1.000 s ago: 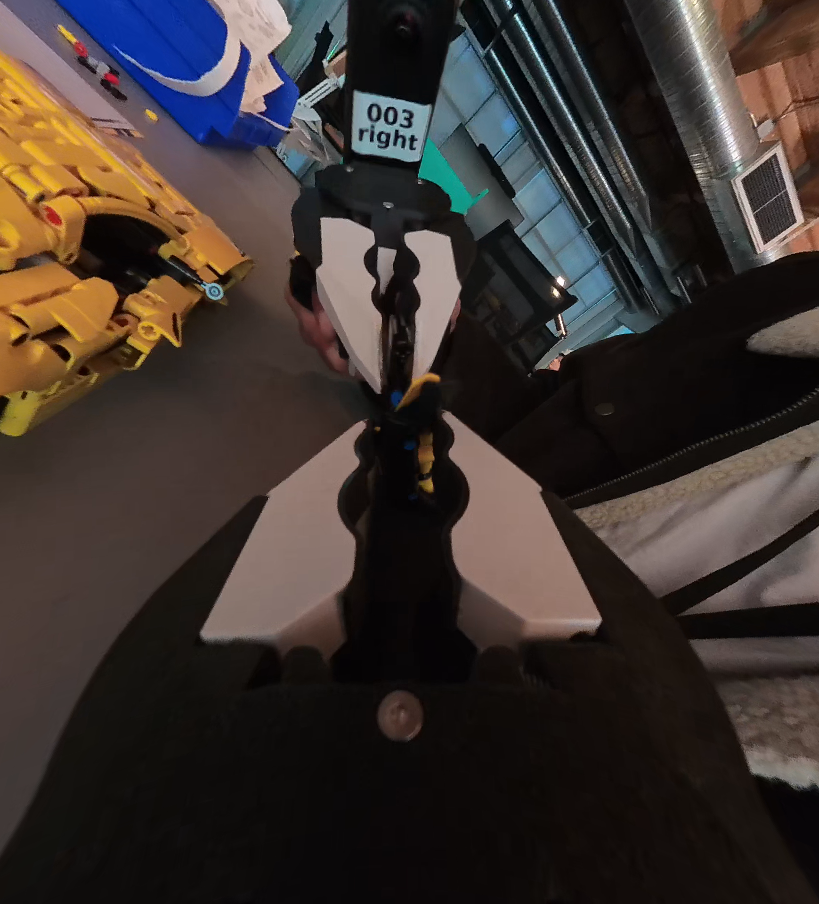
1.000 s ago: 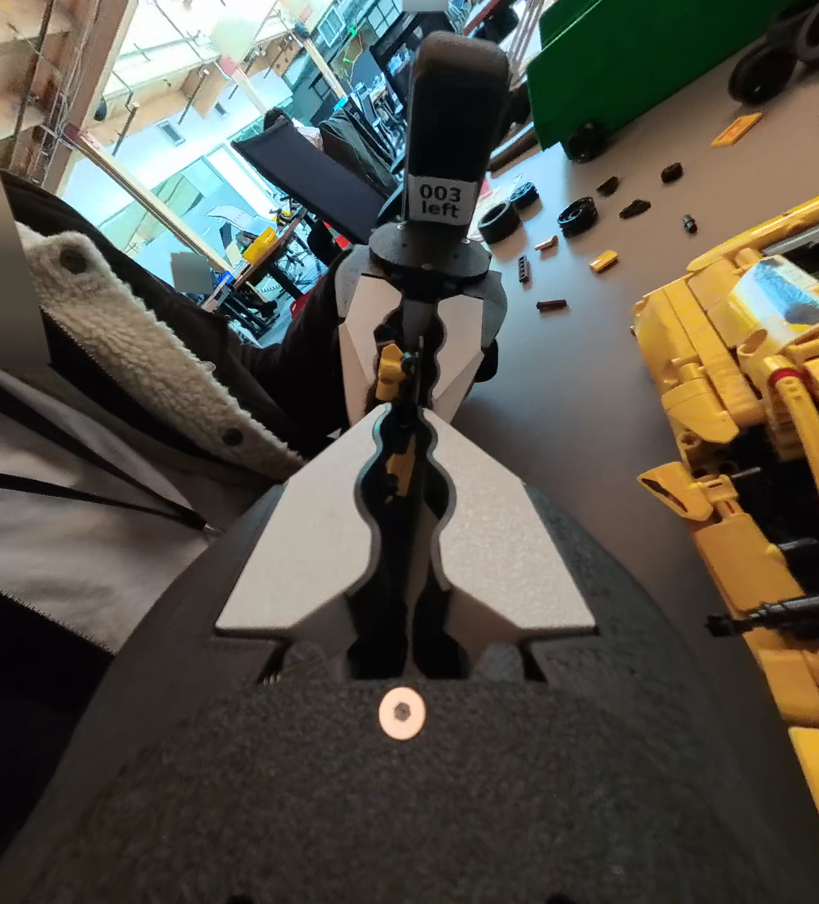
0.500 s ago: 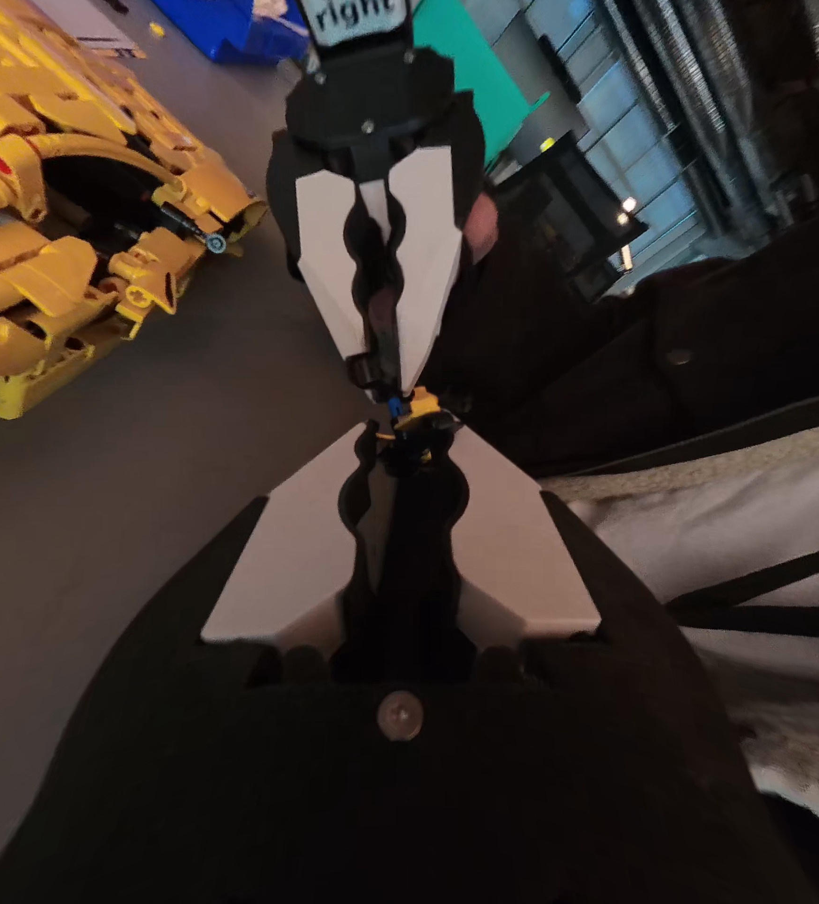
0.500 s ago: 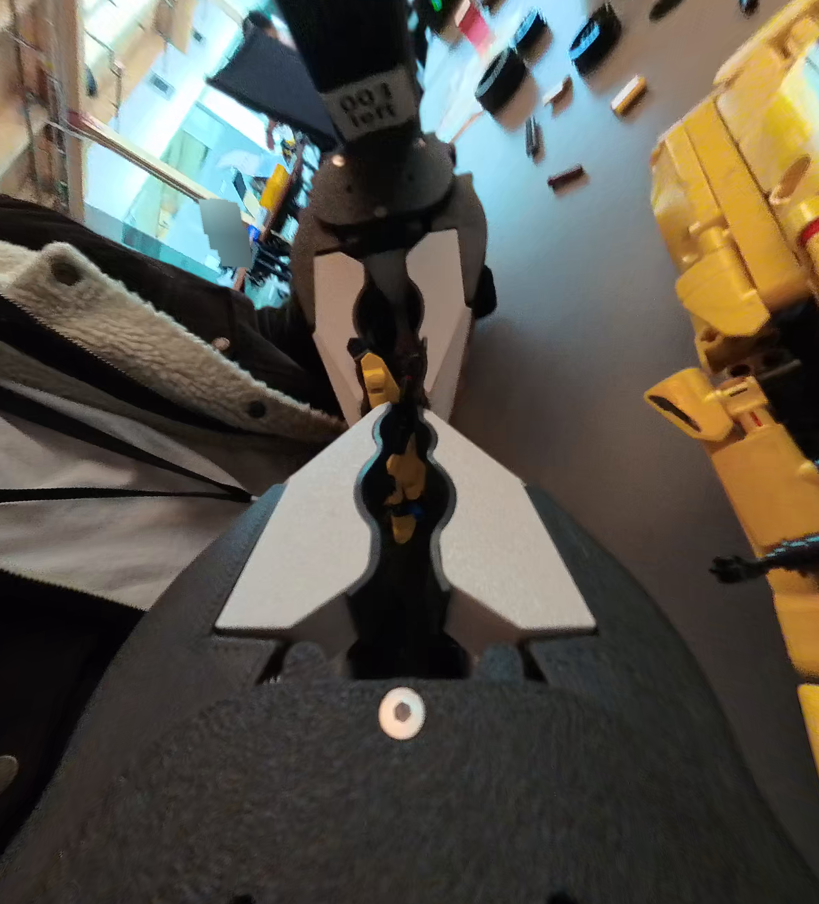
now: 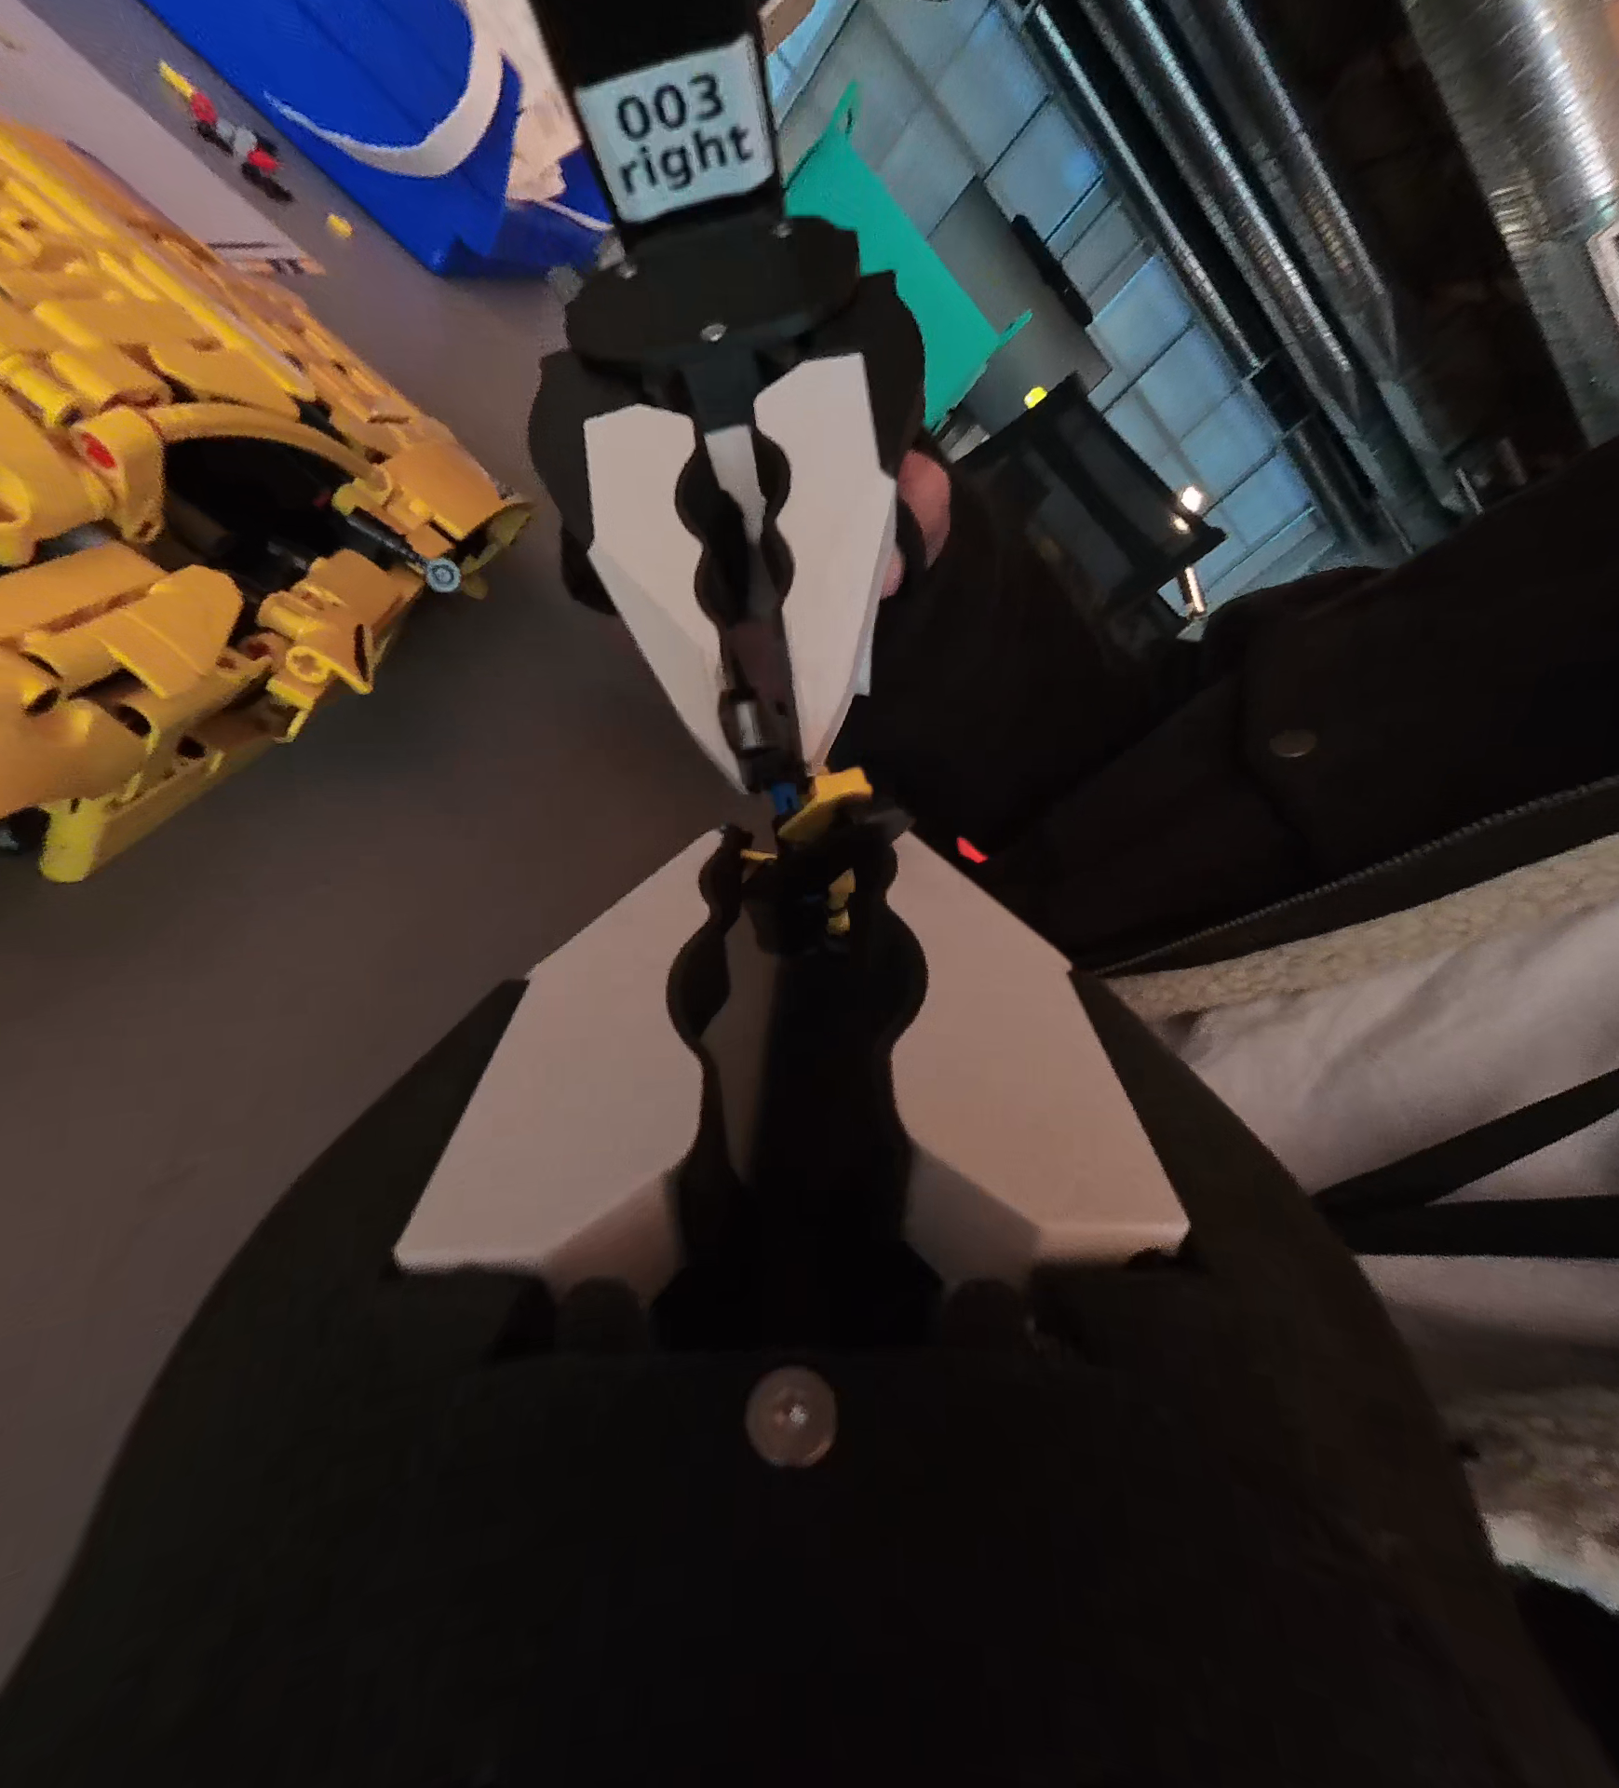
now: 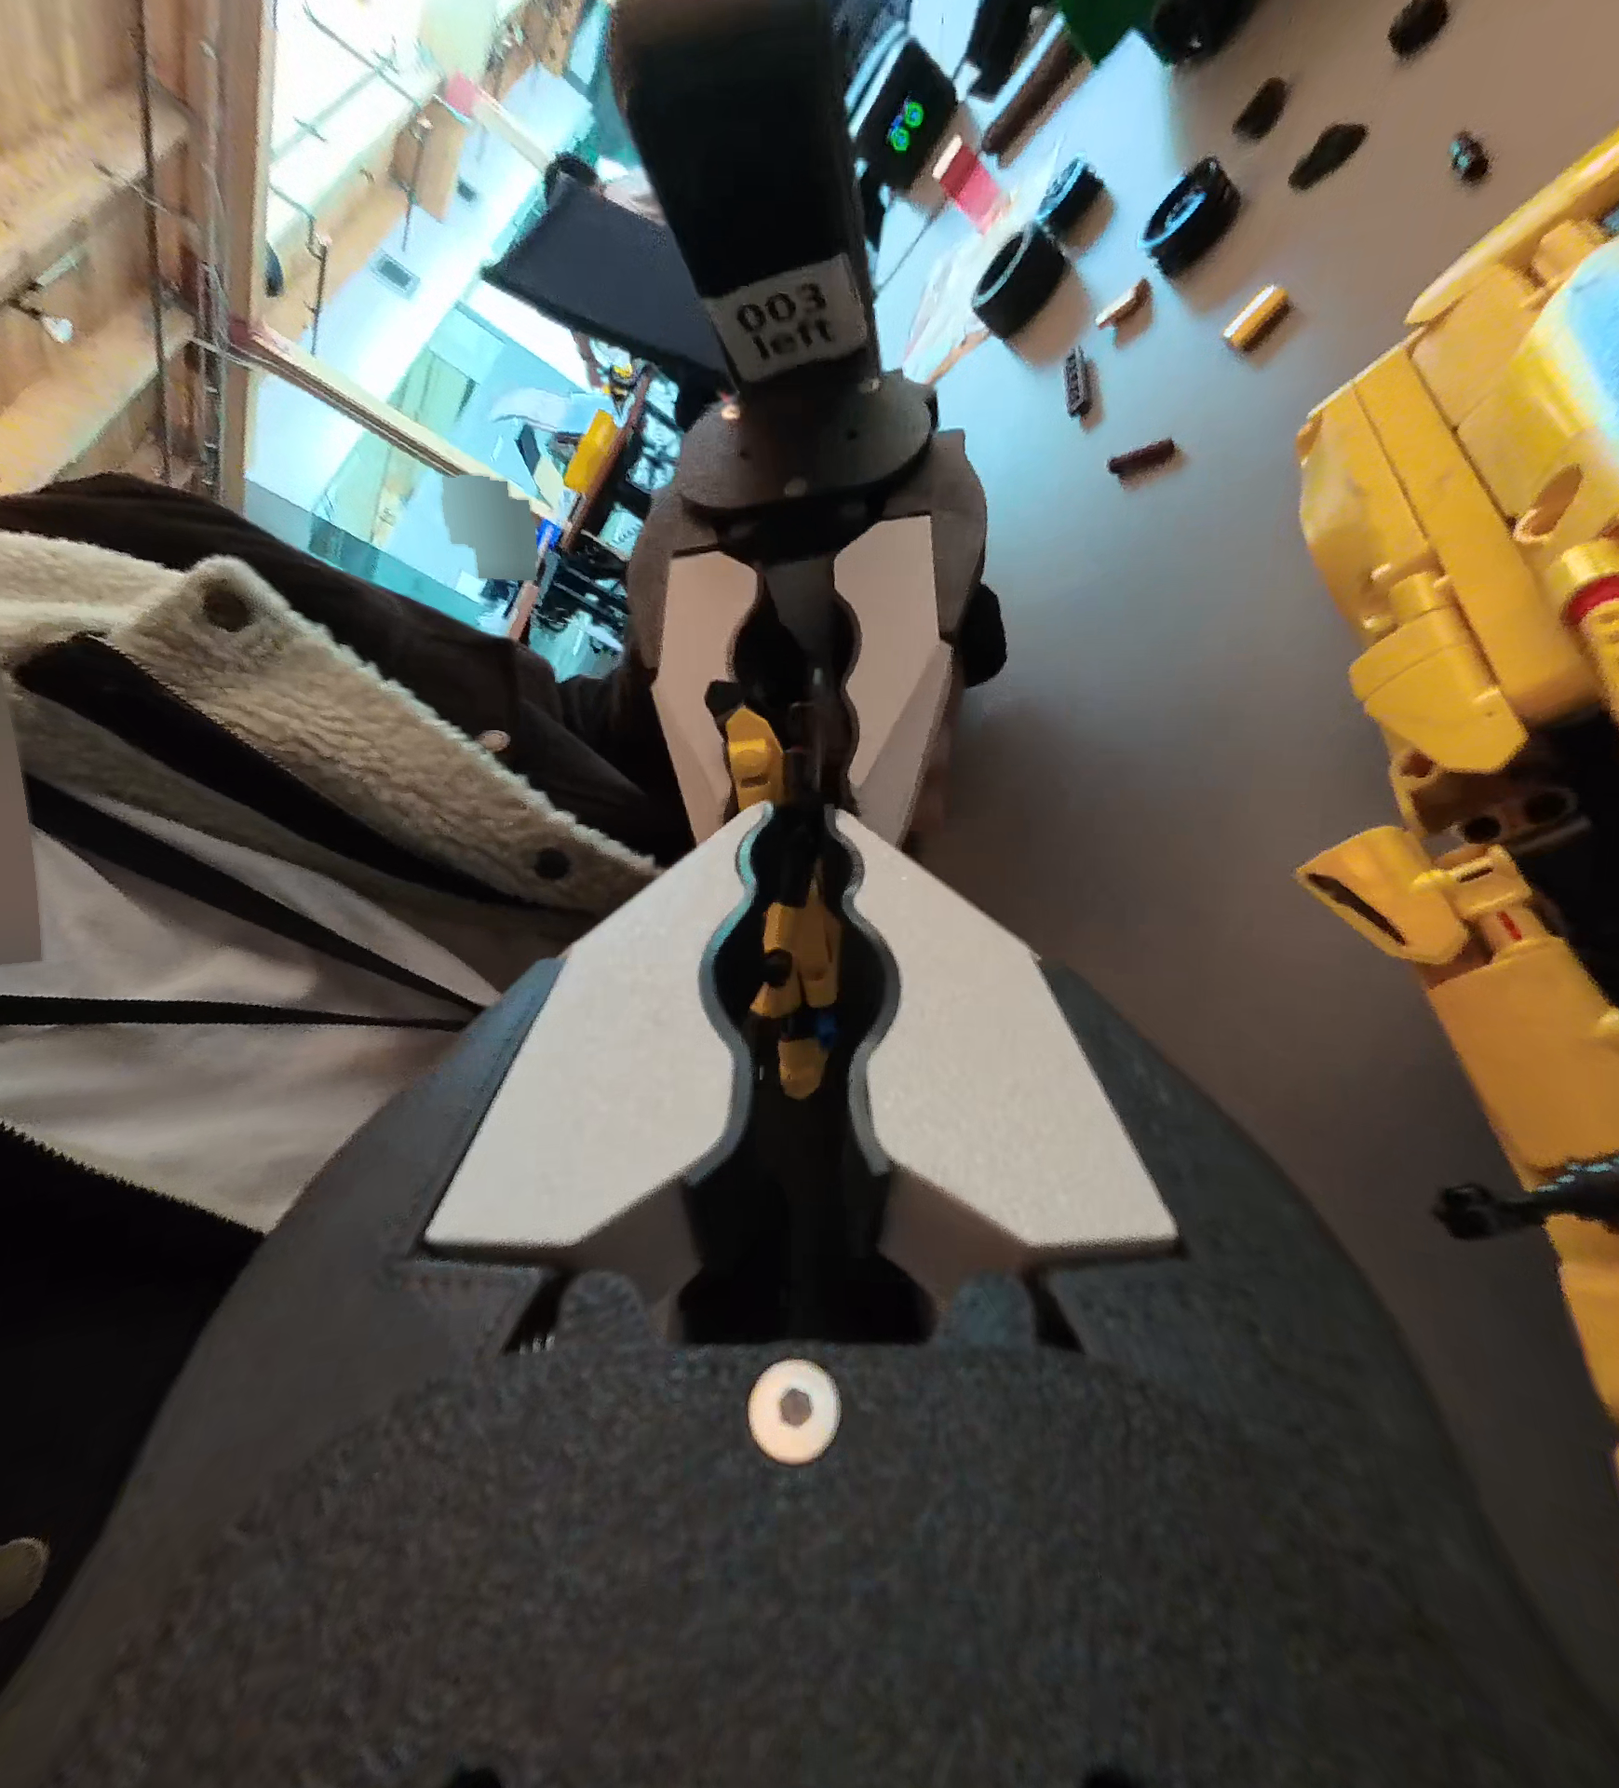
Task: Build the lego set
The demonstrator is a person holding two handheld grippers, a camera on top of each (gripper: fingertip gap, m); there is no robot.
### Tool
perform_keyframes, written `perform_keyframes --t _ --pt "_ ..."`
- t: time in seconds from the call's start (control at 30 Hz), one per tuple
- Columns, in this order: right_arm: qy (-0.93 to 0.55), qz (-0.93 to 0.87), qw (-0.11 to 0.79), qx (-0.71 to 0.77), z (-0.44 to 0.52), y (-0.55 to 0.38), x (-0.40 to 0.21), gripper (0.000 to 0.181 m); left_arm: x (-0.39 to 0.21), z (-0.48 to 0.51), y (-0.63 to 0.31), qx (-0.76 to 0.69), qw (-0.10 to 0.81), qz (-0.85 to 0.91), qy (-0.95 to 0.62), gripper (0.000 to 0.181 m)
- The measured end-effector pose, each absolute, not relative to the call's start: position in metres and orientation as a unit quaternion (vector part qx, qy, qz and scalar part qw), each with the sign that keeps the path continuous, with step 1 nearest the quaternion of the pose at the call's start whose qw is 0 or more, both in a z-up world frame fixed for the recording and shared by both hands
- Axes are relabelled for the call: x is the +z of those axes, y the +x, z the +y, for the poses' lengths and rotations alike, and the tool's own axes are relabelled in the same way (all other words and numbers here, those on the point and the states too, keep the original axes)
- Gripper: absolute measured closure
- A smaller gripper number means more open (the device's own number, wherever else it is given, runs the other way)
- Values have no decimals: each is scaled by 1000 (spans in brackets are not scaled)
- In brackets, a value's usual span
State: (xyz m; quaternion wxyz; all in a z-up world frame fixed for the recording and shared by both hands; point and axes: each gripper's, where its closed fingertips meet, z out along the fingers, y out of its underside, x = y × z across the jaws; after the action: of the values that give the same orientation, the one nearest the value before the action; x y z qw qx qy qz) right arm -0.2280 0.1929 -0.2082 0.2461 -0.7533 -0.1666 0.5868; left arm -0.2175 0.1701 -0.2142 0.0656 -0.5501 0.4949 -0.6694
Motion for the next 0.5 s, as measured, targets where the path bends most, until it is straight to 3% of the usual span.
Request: perform_keyframes --t 0.37,0.5 --pt "-748 -153 267 588 183 -208 -206 156 -201 177 -221 -698 82 471 -534 159" --pt "-736 -162 281 594 176 -206 -205 163 -201 178 -222 -699 82 468 -535 159"
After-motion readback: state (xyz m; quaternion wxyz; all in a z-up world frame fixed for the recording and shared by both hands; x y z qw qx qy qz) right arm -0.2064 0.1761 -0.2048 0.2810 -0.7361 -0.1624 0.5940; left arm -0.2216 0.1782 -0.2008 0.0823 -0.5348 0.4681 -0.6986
